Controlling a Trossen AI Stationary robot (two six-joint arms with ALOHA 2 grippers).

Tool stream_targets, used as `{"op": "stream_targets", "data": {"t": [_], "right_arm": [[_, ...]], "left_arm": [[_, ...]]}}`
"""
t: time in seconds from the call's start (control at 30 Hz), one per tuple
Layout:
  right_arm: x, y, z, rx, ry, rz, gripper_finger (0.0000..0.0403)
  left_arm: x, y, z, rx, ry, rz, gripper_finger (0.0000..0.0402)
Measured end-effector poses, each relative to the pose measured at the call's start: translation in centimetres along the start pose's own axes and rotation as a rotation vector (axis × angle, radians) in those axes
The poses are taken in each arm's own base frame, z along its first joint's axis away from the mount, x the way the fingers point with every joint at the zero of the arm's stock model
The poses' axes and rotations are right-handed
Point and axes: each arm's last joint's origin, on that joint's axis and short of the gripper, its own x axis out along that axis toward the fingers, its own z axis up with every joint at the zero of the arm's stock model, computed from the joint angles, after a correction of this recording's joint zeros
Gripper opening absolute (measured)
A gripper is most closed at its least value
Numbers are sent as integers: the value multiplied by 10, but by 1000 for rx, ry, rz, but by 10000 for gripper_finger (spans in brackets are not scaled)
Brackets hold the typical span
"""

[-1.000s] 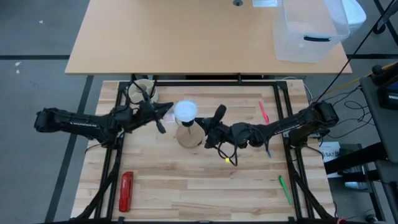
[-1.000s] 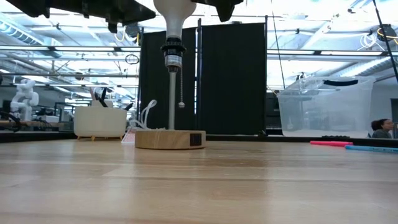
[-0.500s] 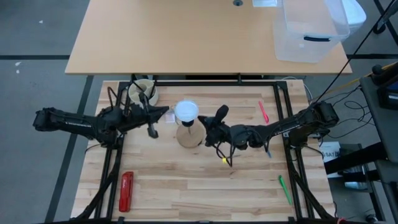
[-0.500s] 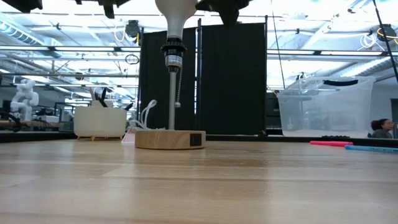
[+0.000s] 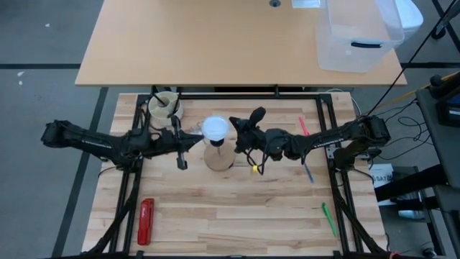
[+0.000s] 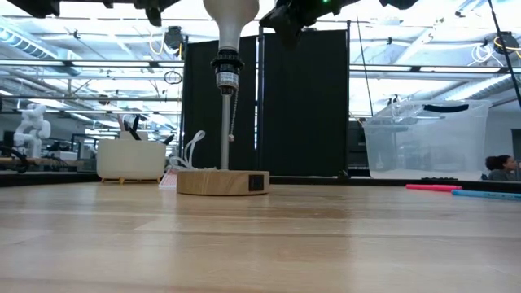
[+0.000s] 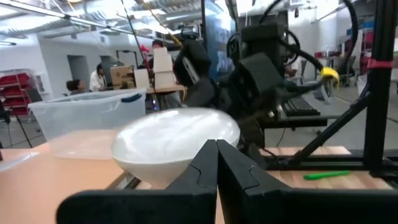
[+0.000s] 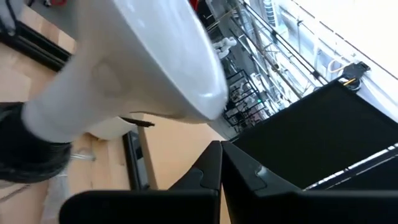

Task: Screw lightbulb
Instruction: Insert the lightbulb into the desk lamp

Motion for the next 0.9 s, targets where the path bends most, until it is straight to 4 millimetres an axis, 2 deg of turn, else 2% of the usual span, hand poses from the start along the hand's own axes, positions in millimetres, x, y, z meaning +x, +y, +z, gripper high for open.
{"op": "stream_targets", "data": {"t": [0.33, 0.9], "right_arm": [[2, -1, 1, -7, -43, 14, 0], [-16, 9, 15, -23, -66, 39, 0]], "left_arm": [[5, 4, -5, -7, 14, 28, 0], [4, 8, -10, -13, 81, 130, 0]]}}
